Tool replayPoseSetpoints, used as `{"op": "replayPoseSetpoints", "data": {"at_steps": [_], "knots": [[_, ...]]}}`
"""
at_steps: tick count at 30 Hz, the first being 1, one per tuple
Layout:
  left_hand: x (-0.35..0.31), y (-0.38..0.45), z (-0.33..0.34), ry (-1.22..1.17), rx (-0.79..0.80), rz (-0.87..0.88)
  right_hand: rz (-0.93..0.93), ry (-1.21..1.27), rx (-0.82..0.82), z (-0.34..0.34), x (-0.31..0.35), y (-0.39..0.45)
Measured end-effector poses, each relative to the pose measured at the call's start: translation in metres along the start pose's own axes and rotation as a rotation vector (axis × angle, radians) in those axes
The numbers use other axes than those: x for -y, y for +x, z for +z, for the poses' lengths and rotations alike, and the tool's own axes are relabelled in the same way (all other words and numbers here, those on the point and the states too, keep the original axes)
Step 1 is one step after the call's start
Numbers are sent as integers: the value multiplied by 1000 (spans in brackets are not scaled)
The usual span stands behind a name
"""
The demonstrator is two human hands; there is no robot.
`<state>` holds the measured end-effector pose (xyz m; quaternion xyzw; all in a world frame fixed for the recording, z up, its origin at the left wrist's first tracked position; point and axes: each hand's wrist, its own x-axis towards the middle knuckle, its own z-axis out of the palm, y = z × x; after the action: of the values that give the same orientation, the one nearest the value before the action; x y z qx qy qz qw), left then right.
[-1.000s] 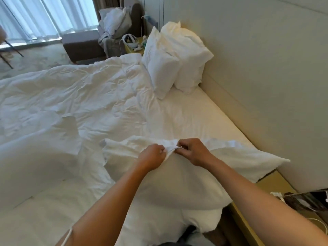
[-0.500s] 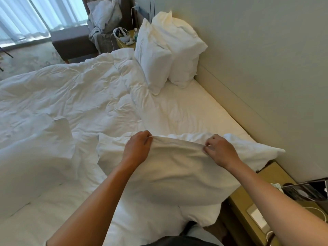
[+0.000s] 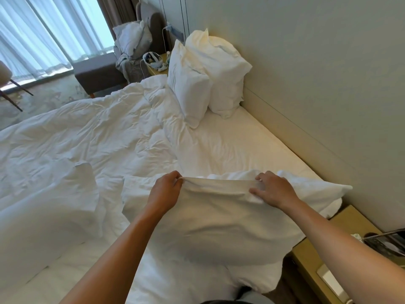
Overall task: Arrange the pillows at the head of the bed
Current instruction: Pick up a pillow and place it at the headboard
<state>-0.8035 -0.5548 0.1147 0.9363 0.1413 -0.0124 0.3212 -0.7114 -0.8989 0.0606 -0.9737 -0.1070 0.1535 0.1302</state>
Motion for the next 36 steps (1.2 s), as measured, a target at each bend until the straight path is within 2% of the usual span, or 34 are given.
{"op": "replayPoseSetpoints", "data": {"at_steps": [6, 10, 15, 22, 29, 36], "knots": [[4, 1, 9, 13, 17, -31, -98, 0, -247, 10, -17, -9], [8, 4, 16, 30, 32, -49, -113, 206, -448, 2, -20, -20], [8, 2, 22, 24, 61, -53, -84, 410, -367, -5, -13, -29], [28, -7, 23, 161, 90, 1, -49, 303, -369, -6, -3, -54], [51, -19, 24, 128, 76, 79, 87, 235, -276, 12, 14, -87], [66, -42, 30, 61, 108, 58, 122, 206, -298, 29, 26, -109]]}}
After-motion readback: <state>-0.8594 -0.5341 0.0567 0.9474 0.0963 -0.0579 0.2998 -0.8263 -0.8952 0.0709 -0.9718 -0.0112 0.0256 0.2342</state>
